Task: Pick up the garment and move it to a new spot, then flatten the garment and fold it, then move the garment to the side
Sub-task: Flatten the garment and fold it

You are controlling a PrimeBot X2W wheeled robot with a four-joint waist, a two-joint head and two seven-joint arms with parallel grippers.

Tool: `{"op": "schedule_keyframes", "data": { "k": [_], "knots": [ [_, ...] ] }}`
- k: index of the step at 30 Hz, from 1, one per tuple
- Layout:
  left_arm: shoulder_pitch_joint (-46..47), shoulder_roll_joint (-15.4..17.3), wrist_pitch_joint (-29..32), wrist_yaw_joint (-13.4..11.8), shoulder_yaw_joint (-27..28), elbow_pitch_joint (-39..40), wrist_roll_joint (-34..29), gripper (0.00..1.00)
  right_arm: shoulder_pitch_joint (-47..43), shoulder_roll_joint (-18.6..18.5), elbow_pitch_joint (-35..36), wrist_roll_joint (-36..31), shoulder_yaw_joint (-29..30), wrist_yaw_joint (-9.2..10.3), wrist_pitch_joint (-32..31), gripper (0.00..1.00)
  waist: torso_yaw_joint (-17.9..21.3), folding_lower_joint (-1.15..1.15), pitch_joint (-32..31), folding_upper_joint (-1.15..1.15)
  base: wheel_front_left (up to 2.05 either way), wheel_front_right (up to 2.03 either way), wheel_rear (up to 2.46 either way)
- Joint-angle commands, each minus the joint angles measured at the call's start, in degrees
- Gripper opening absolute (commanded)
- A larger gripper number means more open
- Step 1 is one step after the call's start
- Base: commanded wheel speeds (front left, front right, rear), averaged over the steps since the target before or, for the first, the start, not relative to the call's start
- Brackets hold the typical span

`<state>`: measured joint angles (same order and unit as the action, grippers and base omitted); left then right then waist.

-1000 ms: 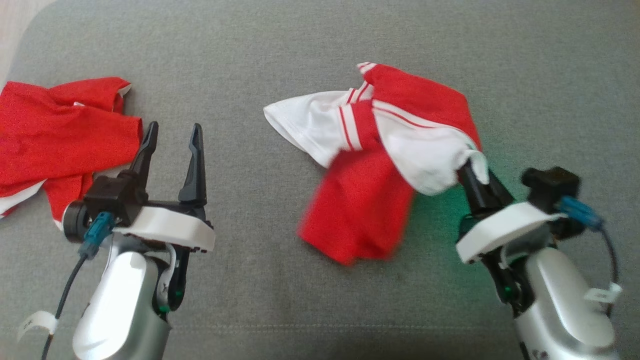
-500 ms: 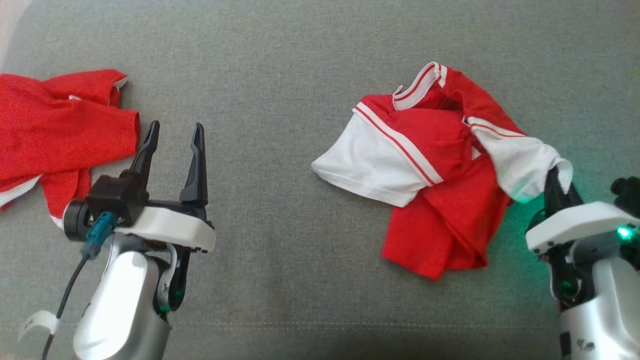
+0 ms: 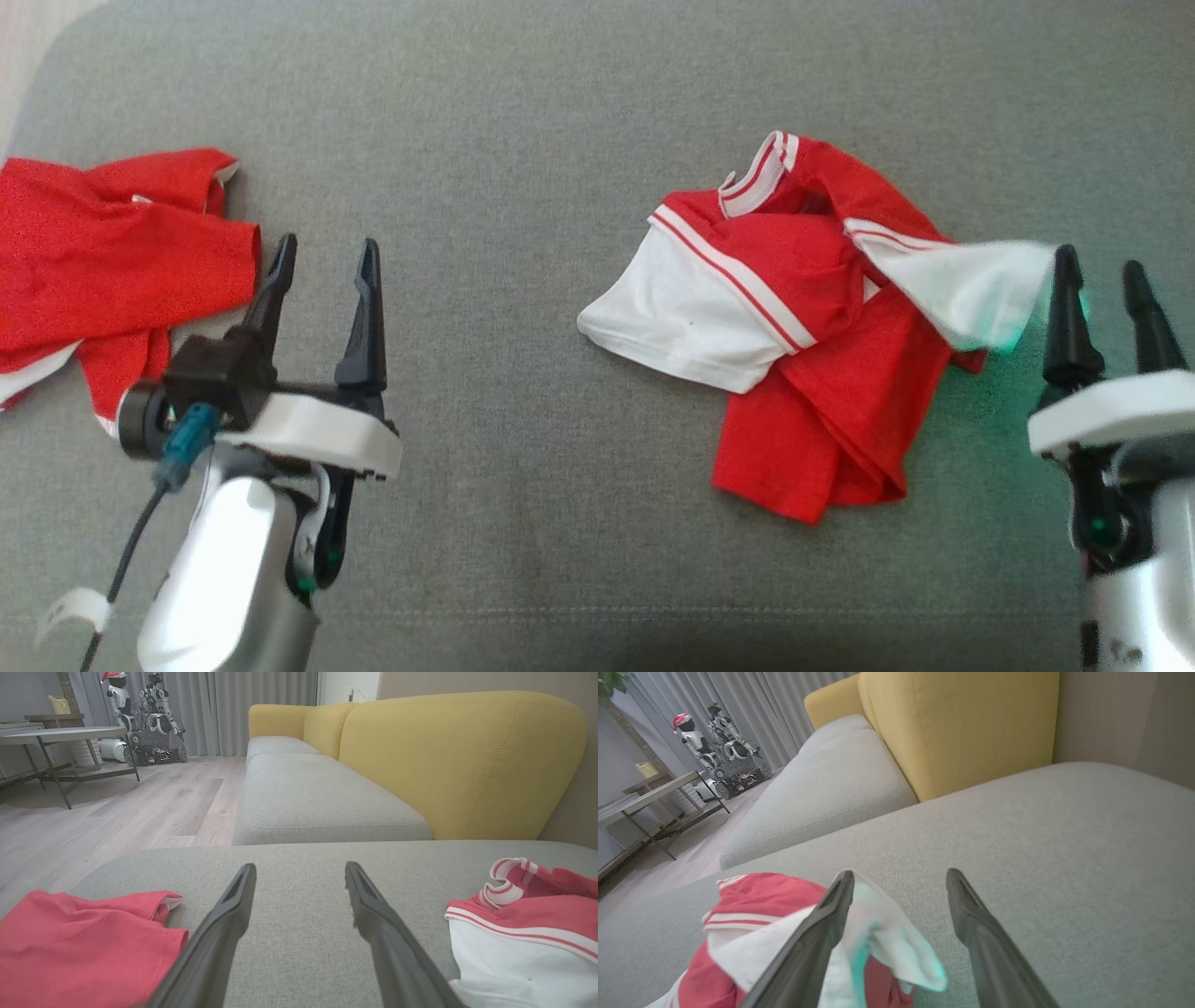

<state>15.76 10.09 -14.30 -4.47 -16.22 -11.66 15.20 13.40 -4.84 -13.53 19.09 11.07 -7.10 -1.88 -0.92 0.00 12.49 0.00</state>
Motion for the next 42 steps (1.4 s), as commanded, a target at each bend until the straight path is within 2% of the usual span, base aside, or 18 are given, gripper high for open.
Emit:
{"op": "schedule_keyframes", "data": {
  "k": [1,8,14,21,33,37,42],
  "knots": [
    [0.6,1.1,-0.7,0.1,2.1,1.7,-0.5,1.00,-0.5,-1.1,2.9,-0.7,-1.5,-0.39,0.8,1.00,0.2,0.00,-0.5,0.00,0.00,0.00,0.00],
    [-2.2,1.7,-0.7,-0.3,2.1,2.1,-0.6,1.00,-5.5,-0.8,14.5,-6.8,-2.5,-0.39,2.3,1.00,0.9,0.00,-2.9,0.00,0.00,0.00,0.00],
    [-4.6,2.3,-0.3,-0.7,1.5,3.2,-0.9,1.00,-9.3,-0.5,20.2,-12.9,-5.6,-0.39,2.6,1.00,0.9,0.00,-4.9,0.00,0.00,0.00,0.00],
    [-6.8,2.5,0.8,-0.9,0.2,4.6,-0.9,1.00,-12.3,0.6,21.2,-14.5,-7.2,-0.39,2.1,1.00,0.8,0.00,-5.9,0.00,0.00,0.00,0.00],
    [-6.8,2.8,1.6,-1.0,-1.0,5.8,-1.0,1.00,-12.0,1.3,20.0,-14.1,-7.0,-0.39,1.8,1.00,0.5,0.00,-6.0,0.00,0.00,0.00,0.00],
    [-4.9,1.7,2.8,0.6,-3.9,6.6,-1.5,1.00,-11.7,1.4,20.2,-14.2,-6.9,-0.39,1.6,1.00,0.1,0.00,-5.0,0.00,0.00,0.00,0.00],
    [-1.4,-1.8,6.0,5.2,-11.3,5.0,-2.3,1.00,-10.7,1.5,20.8,-14.5,-7.8,-0.39,1.2,1.00,0.5,0.00,-2.4,0.00,0.00,0.00,0.00]
  ]
}}
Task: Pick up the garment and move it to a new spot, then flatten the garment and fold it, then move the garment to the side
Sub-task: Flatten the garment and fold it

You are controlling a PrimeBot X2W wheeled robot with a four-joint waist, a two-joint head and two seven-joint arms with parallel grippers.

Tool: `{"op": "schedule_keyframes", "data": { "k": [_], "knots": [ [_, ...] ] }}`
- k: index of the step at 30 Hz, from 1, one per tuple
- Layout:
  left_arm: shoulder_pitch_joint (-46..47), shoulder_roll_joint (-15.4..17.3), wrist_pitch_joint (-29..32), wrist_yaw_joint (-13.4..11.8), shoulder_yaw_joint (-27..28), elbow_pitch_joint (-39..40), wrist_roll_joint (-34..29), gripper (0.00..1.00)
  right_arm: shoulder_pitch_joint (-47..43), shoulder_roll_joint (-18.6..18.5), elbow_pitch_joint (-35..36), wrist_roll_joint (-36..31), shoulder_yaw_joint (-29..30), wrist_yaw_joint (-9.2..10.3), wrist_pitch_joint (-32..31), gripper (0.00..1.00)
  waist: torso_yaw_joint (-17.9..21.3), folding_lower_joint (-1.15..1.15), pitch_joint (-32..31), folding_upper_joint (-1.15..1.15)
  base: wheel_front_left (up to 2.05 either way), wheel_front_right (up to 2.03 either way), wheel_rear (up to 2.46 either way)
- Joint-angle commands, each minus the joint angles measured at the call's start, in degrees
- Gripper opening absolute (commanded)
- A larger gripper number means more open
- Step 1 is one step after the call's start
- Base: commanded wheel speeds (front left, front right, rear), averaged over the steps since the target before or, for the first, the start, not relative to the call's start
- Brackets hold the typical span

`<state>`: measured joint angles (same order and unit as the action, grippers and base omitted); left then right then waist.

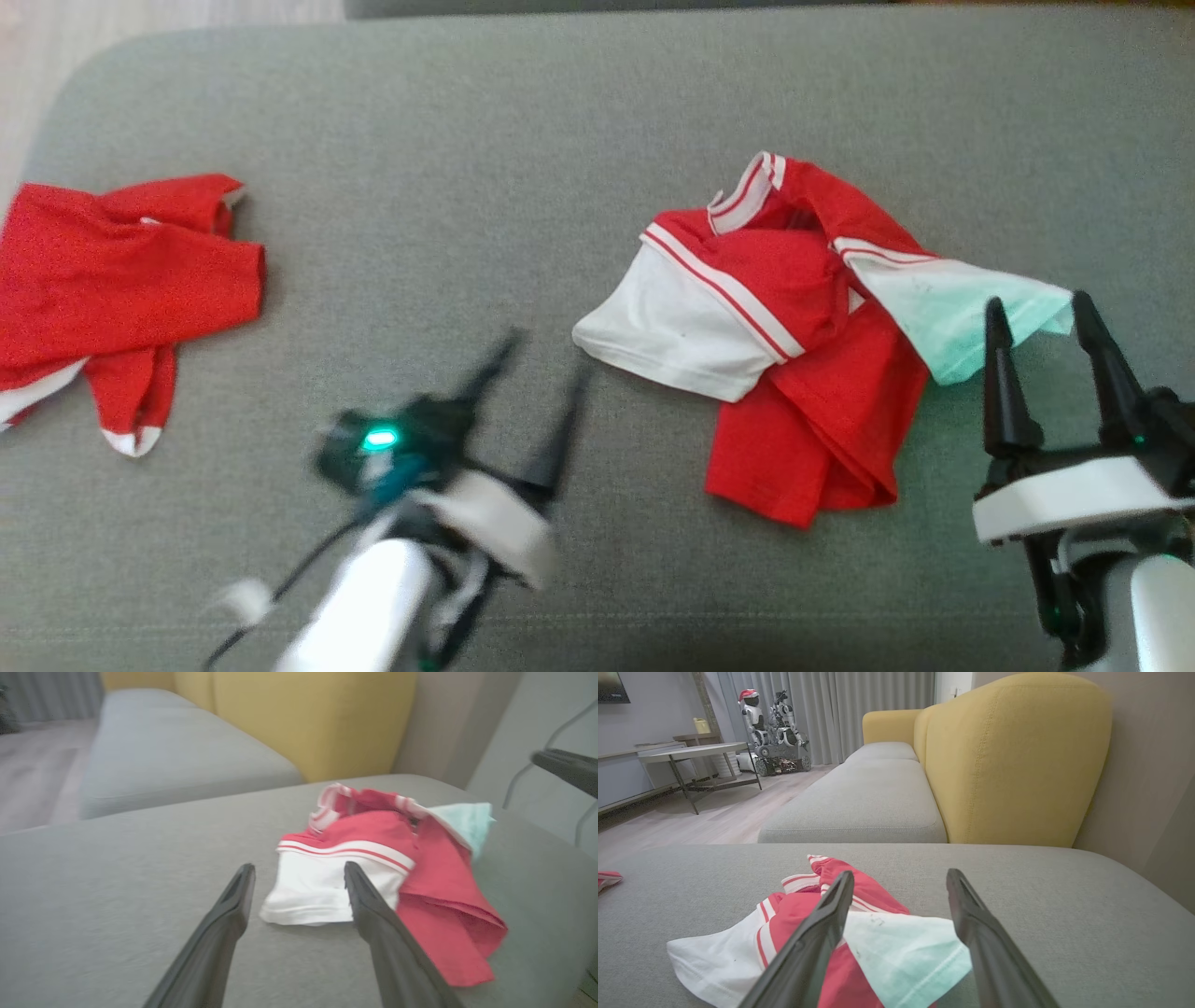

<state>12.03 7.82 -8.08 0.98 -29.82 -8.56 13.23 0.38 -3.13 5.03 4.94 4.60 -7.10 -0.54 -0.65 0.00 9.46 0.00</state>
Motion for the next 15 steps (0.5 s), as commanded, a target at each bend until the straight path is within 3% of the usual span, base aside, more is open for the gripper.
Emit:
{"op": "schedule_keyframes", "data": {
  "k": [1,6,15],
  "knots": [
    [3.0,-0.2,0.4,0.6,0.8,0.9,-0.5,1.00,2.5,-0.2,2.4,-0.5,-1.7,-0.39,-0.1,1.00,0.5,0.00,1.3,0.00,0.00,0.00,0.00],
    [5.9,-3.0,2.0,3.6,-5.0,-5.7,0.2,1.00,3.7,-0.2,3.0,-0.5,-3.4,-0.39,0.1,1.00,2.5,0.00,4.4,0.00,0.00,0.00,0.00],
    [11.2,-4.8,1.9,5.9,-13.3,-15.7,4.4,1.00,5.5,0.0,3.3,0.1,-5.2,-0.39,0.9,1.00,6.2,0.00,9.0,0.00,0.00,0.00,0.00]
  ]
}}
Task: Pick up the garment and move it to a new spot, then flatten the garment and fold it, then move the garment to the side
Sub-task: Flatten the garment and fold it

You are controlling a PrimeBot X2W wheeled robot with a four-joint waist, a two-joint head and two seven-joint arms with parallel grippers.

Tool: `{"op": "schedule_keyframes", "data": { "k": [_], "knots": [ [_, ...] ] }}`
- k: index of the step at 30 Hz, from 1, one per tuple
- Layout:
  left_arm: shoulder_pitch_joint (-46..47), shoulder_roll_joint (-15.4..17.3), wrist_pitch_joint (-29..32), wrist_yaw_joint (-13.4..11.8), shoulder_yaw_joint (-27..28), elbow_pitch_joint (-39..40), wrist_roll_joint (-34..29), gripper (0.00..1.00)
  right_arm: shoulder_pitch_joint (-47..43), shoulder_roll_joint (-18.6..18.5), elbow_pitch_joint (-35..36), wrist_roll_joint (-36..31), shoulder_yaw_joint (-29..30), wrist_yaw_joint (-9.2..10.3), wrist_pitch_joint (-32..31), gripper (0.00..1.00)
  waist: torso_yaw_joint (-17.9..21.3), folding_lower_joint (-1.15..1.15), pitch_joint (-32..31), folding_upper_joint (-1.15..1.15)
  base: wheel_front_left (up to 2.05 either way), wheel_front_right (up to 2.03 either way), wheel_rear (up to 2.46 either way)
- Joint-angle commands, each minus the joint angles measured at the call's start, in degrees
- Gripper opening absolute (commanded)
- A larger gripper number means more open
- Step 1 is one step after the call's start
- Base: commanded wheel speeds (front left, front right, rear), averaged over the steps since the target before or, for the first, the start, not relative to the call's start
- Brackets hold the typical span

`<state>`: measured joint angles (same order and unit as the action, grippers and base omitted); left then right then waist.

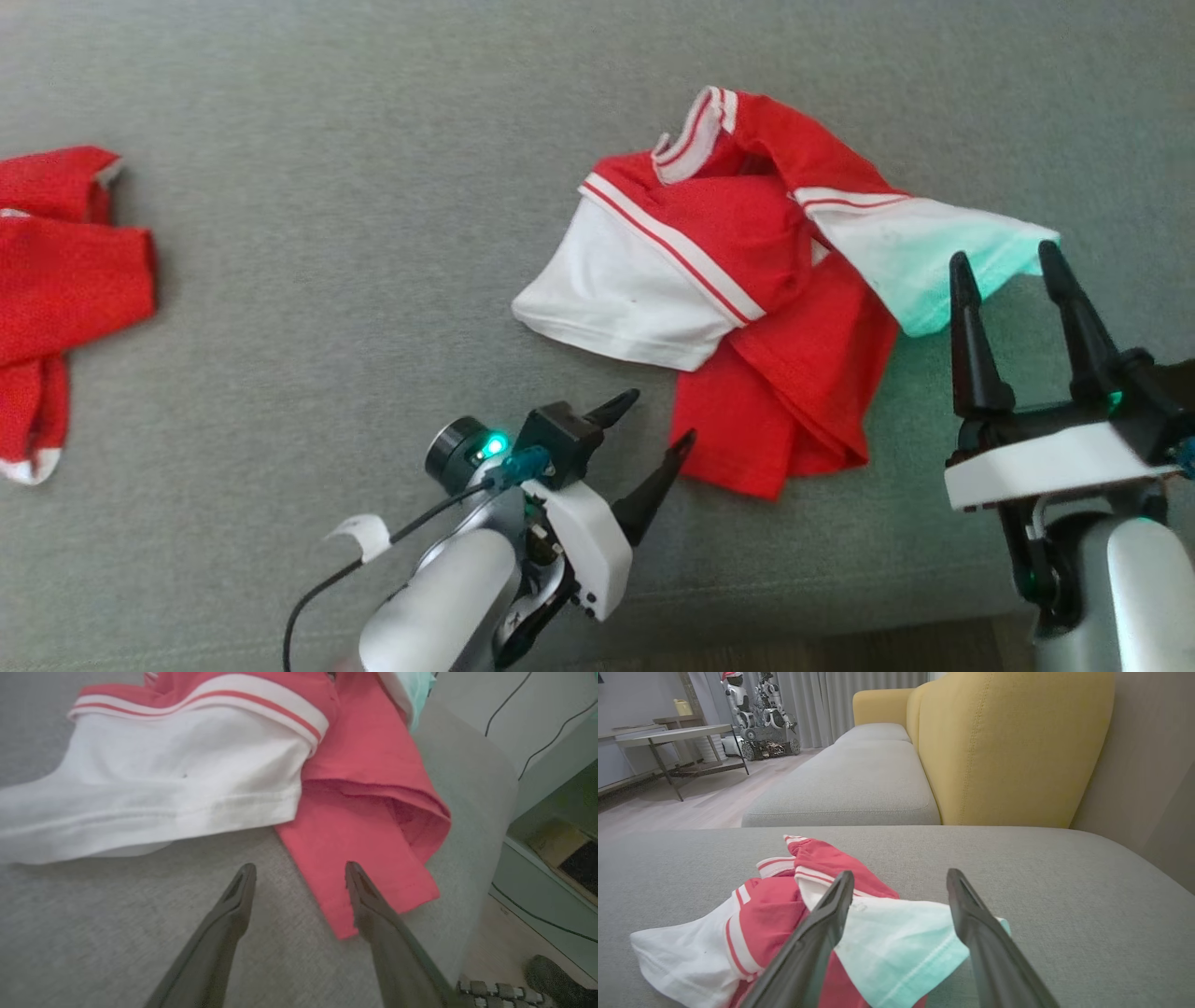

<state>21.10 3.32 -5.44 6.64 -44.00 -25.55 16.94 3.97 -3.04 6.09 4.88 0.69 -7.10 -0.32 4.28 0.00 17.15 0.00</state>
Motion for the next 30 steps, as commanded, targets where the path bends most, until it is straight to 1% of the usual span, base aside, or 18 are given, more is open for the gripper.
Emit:
{"op": "schedule_keyframes", "data": {
  "k": [1,4,5,6,7,11,13,16,17,21,25,30],
  "knots": [
    [2.6,-0.3,-1.0,0.3,0.2,0.8,1.3,1.00,2.1,-0.1,2.2,0.1,-1.3,-0.39,0.7,1.00,1.6,0.00,1.6,0.00,0.00,0.00,0.00],
    [4.0,-0.4,-0.7,0.5,-1.8,-1.2,3.1,1.00,2.5,0.0,2.2,0.2,-1.4,-0.39,1.0,1.00,2.4,0.00,2.6,0.00,0.00,0.00,0.00],
    [4.8,-0.4,0.3,0.6,-3.2,-2.7,4.6,1.00,2.7,0.0,2.0,0.2,-1.5,-0.39,1.2,1.00,2.8,0.00,3.0,0.00,0.00,0.00,0.00],
    [5.1,-0.4,0.8,0.6,-3.9,-3.3,5.4,0.52,2.8,0.0,1.9,0.2,-1.5,-0.39,1.3,1.00,3.0,0.00,3.1,0.00,0.00,0.00,0.00],
    [5.3,-0.4,1.2,0.6,-4.7,-3.8,6.4,0.00,2.9,0.0,1.7,0.2,-1.5,-0.39,1.4,1.00,3.1,0.00,3.1,0.00,0.00,0.00,0.00],
    [6.3,-0.4,0.8,0.7,-6.2,-4.7,7.4,0.00,3.0,0.1,1.4,0.2,-1.3,-0.39,1.6,1.00,3.2,0.00,3.0,0.00,0.00,0.00,0.00],
    [7.1,-0.2,-1.7,-0.4,-5.0,-5.1,7.6,0.00,2.8,0.1,1.1,0.2,-0.9,-0.39,1.8,1.00,2.7,0.00,2.2,0.00,0.00,0.00,0.00],
    [7.3,1.6,-4.1,-2.5,-2.1,-4.2,8.4,0.00,2.6,0.1,0.9,0.3,-0.4,-0.39,1.7,1.00,1.8,0.00,1.3,0.00,0.00,0.00,0.00],
    [7.3,1.6,-4.1,-2.5,-2.1,-4.2,8.4,0.00,2.6,0.1,0.9,0.3,-0.4,-0.39,1.7,1.00,1.8,0.00,1.3,0.00,0.00,0.00,0.00],
    [6.8,5.7,-5.4,-5.3,2.3,-0.7,9.8,0.00,2.4,0.1,0.6,0.3,0.1,-0.39,1.7,1.00,0.3,0.00,0.0,0.00,0.00,0.00,0.00],
    [5.4,10.2,-4.8,-7.6,5.8,3.6,11.1,0.00,2.2,0.1,0.2,1.4,-0.7,-0.39,1.9,1.00,-1.4,0.00,-1.0,0.00,0.00,0.00,0.00],
    [3.7,14.1,-3.2,-10.1,9.1,7.0,12.8,0.00,2.1,0.2,-0.5,2.4,-2.6,-0.39,2.1,1.00,-3.3,0.00,-1.9,0.00,0.00,0.00,0.00]
  ]
}}
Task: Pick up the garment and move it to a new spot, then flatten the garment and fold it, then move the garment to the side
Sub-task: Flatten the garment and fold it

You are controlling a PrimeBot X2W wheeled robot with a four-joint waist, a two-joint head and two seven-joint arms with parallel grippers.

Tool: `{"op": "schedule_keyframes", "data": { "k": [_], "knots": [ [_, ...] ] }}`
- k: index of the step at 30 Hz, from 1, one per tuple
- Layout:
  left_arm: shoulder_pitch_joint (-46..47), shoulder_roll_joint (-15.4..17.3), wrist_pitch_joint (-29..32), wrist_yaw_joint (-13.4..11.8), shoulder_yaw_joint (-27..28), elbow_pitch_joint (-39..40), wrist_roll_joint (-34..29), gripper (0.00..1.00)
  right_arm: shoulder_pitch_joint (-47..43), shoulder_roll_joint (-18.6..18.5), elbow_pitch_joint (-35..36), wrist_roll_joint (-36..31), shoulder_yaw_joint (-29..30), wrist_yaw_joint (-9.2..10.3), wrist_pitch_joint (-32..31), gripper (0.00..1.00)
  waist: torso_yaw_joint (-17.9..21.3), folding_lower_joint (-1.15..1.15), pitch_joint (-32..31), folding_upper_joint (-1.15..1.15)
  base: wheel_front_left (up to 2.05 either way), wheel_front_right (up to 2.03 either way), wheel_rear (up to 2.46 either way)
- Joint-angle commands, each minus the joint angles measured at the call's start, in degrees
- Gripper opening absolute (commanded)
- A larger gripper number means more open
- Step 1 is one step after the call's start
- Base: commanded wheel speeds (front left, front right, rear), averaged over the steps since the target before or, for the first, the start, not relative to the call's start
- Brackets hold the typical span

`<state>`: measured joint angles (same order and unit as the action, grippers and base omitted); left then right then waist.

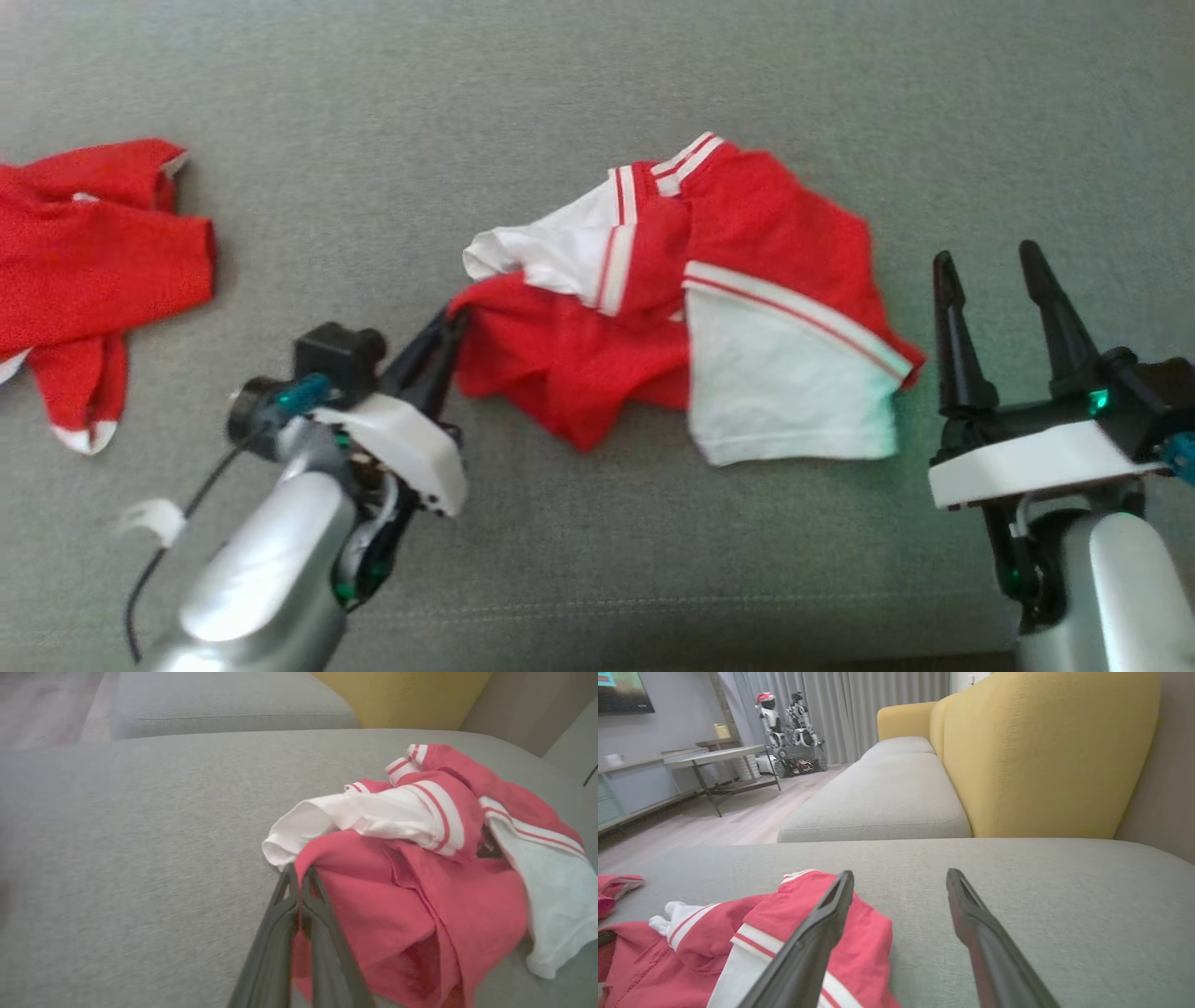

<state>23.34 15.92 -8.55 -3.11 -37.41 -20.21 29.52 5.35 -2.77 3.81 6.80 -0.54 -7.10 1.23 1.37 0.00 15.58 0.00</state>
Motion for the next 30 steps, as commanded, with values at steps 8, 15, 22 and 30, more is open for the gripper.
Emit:
{"op": "schedule_keyframes", "data": {
  "k": [8,15,22,30],
  "knots": [
    [-2.2,3.7,0.3,-3.0,6.1,3.0,3.4,0.87,0.3,-0.1,0.4,1.5,-3.0,-0.39,1.2,1.00,-1.9,0.00,-1.8,0.00,0.00,0.00,0.00],
    [-6.0,3.7,-3.5,-6.0,8.4,5.3,3.9,1.00,-0.6,-0.1,-0.3,1.5,-3.8,-0.39,0.9,1.00,-2.2,0.00,-4.2,0.00,0.00,0.00,0.00],
    [-9.4,4.6,-6.3,-11.6,13.1,12.8,-0.3,1.00,-2.0,-0.1,-0.7,0.9,-4.0,-0.39,0.7,1.00,-2.6,0.00,-6.8,0.00,0.00,0.00,0.00],
    [-15.0,6.2,-6.4,-14.0,15.1,19.8,-5.3,1.00,-4.2,-0.1,-0.6,0.6,-4.4,-0.39,0.2,1.00,-2.3,0.00,-9.7,0.00,0.00,0.00,0.00]
  ]
}}
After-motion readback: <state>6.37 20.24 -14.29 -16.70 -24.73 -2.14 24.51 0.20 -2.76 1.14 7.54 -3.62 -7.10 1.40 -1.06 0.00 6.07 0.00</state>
